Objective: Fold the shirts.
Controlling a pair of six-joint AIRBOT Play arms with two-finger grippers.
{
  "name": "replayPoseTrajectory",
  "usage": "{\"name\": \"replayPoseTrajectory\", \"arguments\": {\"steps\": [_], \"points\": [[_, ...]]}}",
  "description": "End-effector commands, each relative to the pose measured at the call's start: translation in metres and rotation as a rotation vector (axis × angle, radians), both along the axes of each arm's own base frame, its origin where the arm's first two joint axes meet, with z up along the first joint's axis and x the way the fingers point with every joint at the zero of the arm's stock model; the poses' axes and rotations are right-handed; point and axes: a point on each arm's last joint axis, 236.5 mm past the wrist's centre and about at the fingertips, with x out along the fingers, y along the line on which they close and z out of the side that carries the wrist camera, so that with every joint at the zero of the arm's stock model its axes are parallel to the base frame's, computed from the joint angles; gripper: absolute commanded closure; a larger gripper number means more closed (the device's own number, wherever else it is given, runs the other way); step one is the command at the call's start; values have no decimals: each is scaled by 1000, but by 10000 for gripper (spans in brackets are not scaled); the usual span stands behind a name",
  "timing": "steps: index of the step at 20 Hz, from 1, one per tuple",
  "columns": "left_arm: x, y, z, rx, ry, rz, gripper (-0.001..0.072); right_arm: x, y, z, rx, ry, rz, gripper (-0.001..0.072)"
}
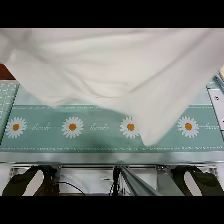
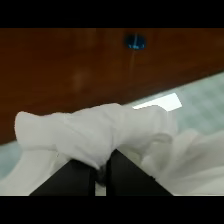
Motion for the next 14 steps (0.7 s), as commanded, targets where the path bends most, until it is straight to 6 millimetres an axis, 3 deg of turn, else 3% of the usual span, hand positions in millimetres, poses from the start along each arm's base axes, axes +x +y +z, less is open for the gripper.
{"name": "replayPoseTrajectory", "arguments": {"steps": [1,3,5,8,10,12,14], "points": [[-63,-10,67,18,-140,30,667,-20,-30,31,-112,-35,-211,686],[-90,-20,62,20,-99,10,667,-28,-27,22,-159,16,-208,686],[-118,-28,38,32,5,-9,668,-37,-24,-2,-254,107,-201,686],[-157,-33,4,36,160,-3,669,-54,-35,-46,-409,285,-228,686],[-178,-29,-6,21,205,50,669,-71,-43,-58,-480,351,-260,686],[-192,-28,-13,-6,239,83,670,-84,-58,-66,-522,416,-327,686],[-192,-28,-25,-35,315,87,670,-98,-79,-103,-603,597,-353,686]]}}
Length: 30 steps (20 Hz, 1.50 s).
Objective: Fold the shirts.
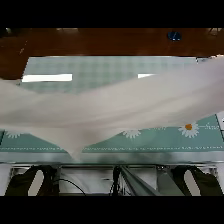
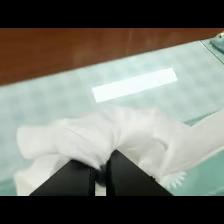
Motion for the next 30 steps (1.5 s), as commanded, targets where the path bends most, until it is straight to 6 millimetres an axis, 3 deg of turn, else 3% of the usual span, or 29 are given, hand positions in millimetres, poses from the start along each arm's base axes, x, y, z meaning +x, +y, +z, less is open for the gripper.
{"name": "replayPoseTrajectory", "arguments": {"steps": [1,2,4,6,7,9,11,14,18,20,23,28,29,30], "points": [[-9,4,-29,-44,152,43,670,-22,-35,-54,-97,264,-122,687],[-2,5,-43,-55,203,34,670,-16,-37,-63,-97,296,-113,687],[18,7,-89,-79,363,8,671,-1,-41,-93,-85,406,-95,687],[41,11,-155,-96,536,-30,671,17,-47,-149,-81,576,-54,687],[65,18,-187,-123,566,1,671,31,-50,-179,-62,643,-40,688],[116,31,-241,-194,555,73,671,81,-60,-223,-4,649,-77,687],[165,38,-275,-232,510,106,671,146,-78,-244,18,553,-123,687],[233,19,-301,-266,468,80,670,233,-82,-263,132,422,-125,687],[288,-22,-353,-214,523,-1,668,301,-81,-299,247,354,-147,687],[310,-26,-378,-203,550,11,668,316,-76,-323,211,357,-148,687],[338,-14,-400,-204,541,73,667,333,-66,-349,154,343,-140,686],[359,0,-414,-198,499,142,666,351,-57,-365,127,307,-175,684],[358,-1,-414,-199,505,138,640,351,-56,-363,139,307,-173,668],[354,-1,-412,-193,521,119,471,349,-55,-357,156,309,-167,523]]}}
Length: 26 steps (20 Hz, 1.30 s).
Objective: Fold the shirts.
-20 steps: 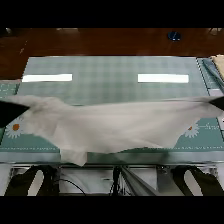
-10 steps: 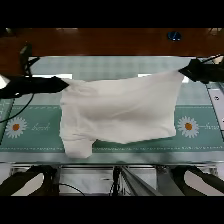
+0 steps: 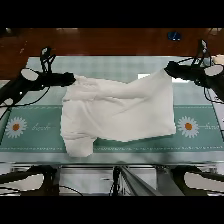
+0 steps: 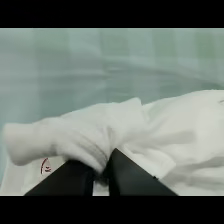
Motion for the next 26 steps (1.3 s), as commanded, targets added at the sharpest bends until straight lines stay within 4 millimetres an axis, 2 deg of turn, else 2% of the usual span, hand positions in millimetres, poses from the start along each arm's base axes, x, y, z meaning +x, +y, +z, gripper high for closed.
{"name": "replayPoseTrajectory", "arguments": {"steps": [1,2,3,5,6,7,9,10,11,12,13,15,17,19,22,24,26], "points": [[-3,9,-1,23,30,-37,295,1,-1,11,12,-27,-9,349],[-15,24,2,57,80,-87,186,-6,-7,27,16,-38,-1,201],[-30,49,6,113,146,-129,159,-16,-18,45,9,-53,3,152],[-63,116,16,215,284,-137,160,-42,-45,76,-61,-72,10,152],[-85,142,23,195,359,-113,160,-61,-62,86,-126,-62,17,154],[-106,154,30,123,415,-86,159,-83,-77,90,-190,-26,23,156],[-129,150,42,-99,431,-27,159,-136,-114,75,-345,150,19,160],[-138,146,38,-164,440,-4,156,-160,-131,63,-414,250,25,159],[-153,142,25,-197,482,8,77,-183,-143,50,-449,352,35,157],[-174,132,7,-223,549,-1,26,-195,-147,40,-441,401,41,151],[-193,119,-9,-257,606,-32,25,-198,-145,33,-400,411,32,150],[-232,93,-40,-316,712,-80,26,-196,-124,16,-269,389,45,111],[-255,79,-58,-338,758,-104,26,-209,-108,-7,-197,436,73,111],[-261,77,-73,-331,758,-86,27,-225,-99,-29,-160,499,95,111],[-260,71,-86,-300,759,-84,28,-244,-88,-53,-121,563,114,112],[-257,56,-92,-267,761,-127,28,-252,-83,-63,-104,590,120,112],[-249,34,-95,-255,740,-174,46,-257,-80,-68,-92,608,127,112]]}}
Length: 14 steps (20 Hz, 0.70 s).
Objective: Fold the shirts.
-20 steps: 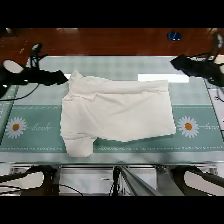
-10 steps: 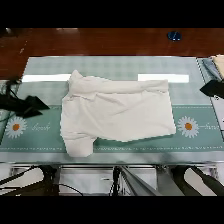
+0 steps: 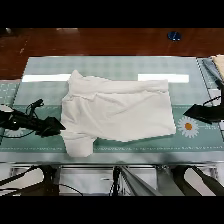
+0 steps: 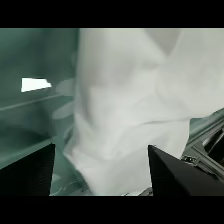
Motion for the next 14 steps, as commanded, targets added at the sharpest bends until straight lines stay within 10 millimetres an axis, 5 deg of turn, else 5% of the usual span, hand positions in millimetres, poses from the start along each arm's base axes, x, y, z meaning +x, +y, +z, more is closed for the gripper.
{"name": "replayPoseTrajectory", "arguments": {"steps": [1,2,3,14], "points": [[11,-30,-13,22,-50,-55,213,-15,10,-12,38,54,9,112],[11,-37,-14,26,-62,-80,498,-18,11,-12,43,61,13,112],[9,-43,-14,26,-72,-115,666,-20,13,-12,50,71,18,112],[0,-28,0,-51,-41,-88,666,-38,34,-34,126,116,18,109]]}}
